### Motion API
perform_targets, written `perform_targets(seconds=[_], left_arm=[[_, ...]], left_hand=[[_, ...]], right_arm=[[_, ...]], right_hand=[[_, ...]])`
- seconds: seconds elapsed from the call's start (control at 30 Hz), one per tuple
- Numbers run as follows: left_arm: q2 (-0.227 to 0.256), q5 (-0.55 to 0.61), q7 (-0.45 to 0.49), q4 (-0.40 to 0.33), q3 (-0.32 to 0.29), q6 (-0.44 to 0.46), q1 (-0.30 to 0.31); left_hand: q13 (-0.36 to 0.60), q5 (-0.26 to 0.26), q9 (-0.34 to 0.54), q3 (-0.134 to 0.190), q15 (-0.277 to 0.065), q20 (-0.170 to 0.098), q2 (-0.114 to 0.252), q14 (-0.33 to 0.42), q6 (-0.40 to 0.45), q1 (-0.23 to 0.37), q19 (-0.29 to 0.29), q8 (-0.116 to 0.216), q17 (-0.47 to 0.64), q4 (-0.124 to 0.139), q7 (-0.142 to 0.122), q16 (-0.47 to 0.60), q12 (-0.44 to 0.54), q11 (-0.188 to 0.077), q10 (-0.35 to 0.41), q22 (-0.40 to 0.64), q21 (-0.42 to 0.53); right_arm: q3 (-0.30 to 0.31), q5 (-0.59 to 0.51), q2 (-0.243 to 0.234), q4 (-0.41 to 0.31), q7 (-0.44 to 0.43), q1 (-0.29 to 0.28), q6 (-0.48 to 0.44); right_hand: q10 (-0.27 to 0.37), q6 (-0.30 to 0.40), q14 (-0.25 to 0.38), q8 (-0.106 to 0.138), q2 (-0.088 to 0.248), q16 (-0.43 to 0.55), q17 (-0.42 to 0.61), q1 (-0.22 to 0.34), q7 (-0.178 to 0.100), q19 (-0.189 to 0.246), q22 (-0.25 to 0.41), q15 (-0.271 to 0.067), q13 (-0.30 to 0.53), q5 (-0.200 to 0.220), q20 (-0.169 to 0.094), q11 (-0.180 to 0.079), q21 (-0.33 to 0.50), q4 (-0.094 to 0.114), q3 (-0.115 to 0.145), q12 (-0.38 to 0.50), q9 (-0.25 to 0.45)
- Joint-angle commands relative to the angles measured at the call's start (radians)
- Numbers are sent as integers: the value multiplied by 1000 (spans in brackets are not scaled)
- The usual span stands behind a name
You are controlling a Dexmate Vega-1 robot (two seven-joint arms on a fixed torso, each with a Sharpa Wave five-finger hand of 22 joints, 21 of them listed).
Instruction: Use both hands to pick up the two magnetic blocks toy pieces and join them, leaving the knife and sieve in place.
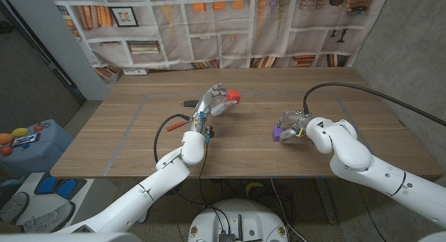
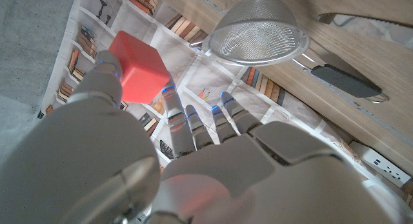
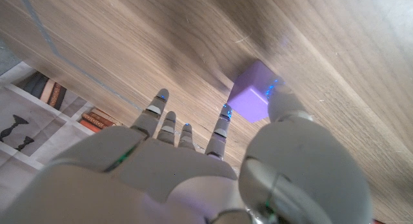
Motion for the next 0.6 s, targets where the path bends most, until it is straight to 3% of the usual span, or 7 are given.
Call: perform_targets(seconds=[0.03, 0.23, 0.33, 0.6], left_arm=[[-1, -11, -5, 5, 2, 0, -1], [-7, -28, -13, 16, 5, -12, -4], [-10, -35, -13, 16, 3, -12, -3], [-11, -48, -14, 17, 1, -13, 1]], left_hand=[[5, 4, 4, -2, -53, -7, 51, 1, 68, 42, -3, 4, 4, 0, -54, 0, -2, 5, 1, 3, -1], [5, 4, 5, -3, -52, -6, 53, 1, 68, 43, -3, 2, 4, 0, -55, 0, -2, 4, 1, 3, -1], [5, 4, 5, -4, -51, -6, 54, 1, 68, 43, -4, 1, 4, 0, -55, 1, -2, 4, 2, 3, -1], [5, 4, 5, -6, -51, -5, 56, 1, 71, 44, -4, 0, 4, 0, -53, 1, -2, 2, 3, 3, 0]], right_arm=[[25, 60, 3, 3, -92, -38, 0], [19, 70, 0, 2, -106, -37, -9], [17, 77, 2, 3, -124, -41, -16], [5, 73, 0, 14, -175, -47, -17]], right_hand=[[14, 40, 15, 25, 0, 8, 5, 22, -1, 15, 2, -8, 0, -3, -3, 2, 5, -4, 2, 5, 6], [22, 68, 20, 42, 5, 9, 6, 40, -5, 25, 2, -13, -1, -4, -6, -1, 5, -5, 4, 5, 10], [31, 121, 24, 73, 12, 10, 8, 62, -2, 28, 2, -17, -2, -6, -9, -2, 1, -4, 5, 3, 17], [72, 187, 50, 115, 22, 21, 11, 98, -6, 58, 2, -38, -4, -7, -25, -20, 4, -4, 4, 11, 30]])
